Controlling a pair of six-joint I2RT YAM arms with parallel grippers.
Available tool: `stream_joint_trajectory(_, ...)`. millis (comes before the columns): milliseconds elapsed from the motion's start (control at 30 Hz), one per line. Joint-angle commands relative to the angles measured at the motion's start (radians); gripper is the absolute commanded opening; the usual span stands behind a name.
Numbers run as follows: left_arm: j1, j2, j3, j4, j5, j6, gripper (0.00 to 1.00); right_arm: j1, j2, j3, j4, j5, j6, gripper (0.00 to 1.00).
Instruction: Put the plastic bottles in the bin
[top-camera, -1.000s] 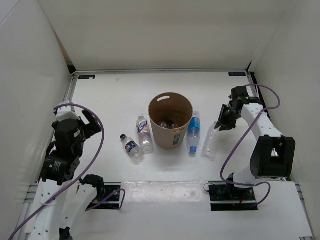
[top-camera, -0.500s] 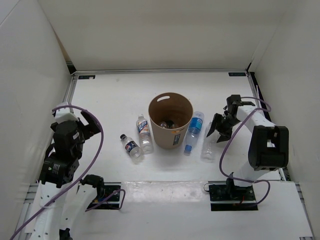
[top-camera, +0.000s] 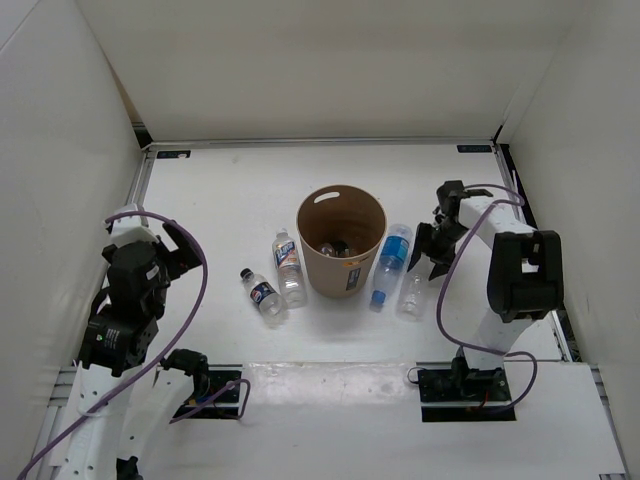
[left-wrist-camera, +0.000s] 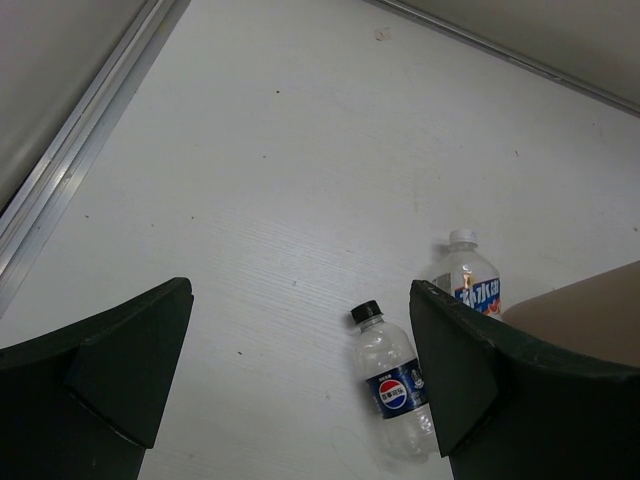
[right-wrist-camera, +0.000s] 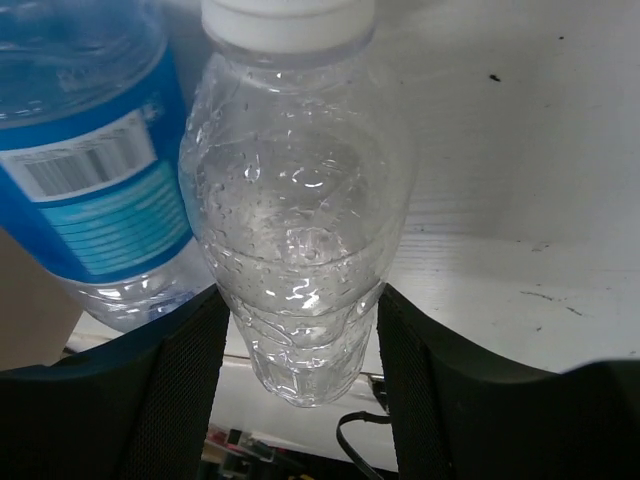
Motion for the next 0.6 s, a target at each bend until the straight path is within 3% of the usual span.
stream_joint_trajectory(0,-0.005,0.001,0.005,-0.005,-0.013,0.008,1.00,0.054,0.020,0.036,-0.054,0.091,-0.010,0.62)
stream_joint_trajectory(300,-0.006,-0.011,0.004,-0.001,-0.016,0.009,1.00,0.144,0.033,0.053,-0.100,0.171,0.072,0.63)
stream_joint_trajectory(567,-0.011,-0.013,0.005,-0.004,-0.024,0.009,1.00,0.187,0.007,0.032,-0.071,0.128,0.122,0.63)
